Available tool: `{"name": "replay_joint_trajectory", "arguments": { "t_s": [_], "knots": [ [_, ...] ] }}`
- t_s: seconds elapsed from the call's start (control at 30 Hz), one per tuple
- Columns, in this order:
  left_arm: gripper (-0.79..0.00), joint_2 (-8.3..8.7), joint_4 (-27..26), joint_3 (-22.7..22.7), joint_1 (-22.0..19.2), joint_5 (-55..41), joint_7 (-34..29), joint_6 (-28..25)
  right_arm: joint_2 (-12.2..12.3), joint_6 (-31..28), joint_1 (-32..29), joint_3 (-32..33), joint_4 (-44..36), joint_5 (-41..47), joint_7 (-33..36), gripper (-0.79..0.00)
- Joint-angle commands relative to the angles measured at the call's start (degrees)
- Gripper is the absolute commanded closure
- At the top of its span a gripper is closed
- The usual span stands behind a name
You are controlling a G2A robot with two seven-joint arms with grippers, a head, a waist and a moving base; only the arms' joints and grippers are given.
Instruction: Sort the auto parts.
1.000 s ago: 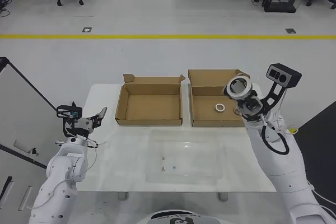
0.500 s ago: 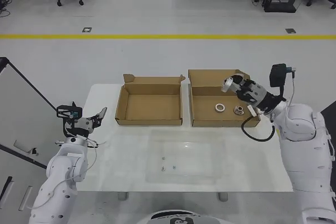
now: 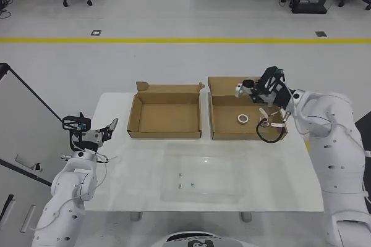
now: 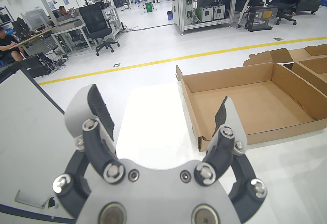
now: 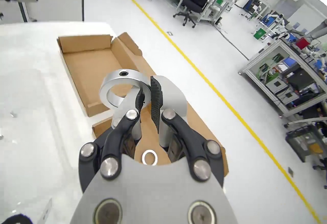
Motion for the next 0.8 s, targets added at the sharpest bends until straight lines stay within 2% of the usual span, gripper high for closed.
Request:
{"name": "replay_joint_trajectory", "arguments": {
  "t_s": [0.0, 0.17, 0.4, 0.77],
  "knots": [
    [-0.785, 0.0, 0.0, 0.0, 0.0, 0.0, 0.0, 0.0, -0.06, -0.26, 1.96, -2.66, 1.36, -3.84, 0.75, 0.0],
    [-0.785, 0.0, 0.0, 0.0, 0.0, 0.0, 0.0, 0.0, -0.49, 1.4, 6.4, -9.05, 7.07, -11.58, -0.7, 0.0],
    [-0.785, 0.0, 0.0, 0.0, 0.0, 0.0, 0.0, 0.0, -1.23, 3.53, 11.03, -15.7, 16.3, -17.68, -2.11, 0.0],
    [-0.785, 0.0, 0.0, 0.0, 0.0, 0.0, 0.0, 0.0, -3.57, 7.57, 17.42, -25.38, 32.75, -22.26, -2.42, 0.0]
  ]
}}
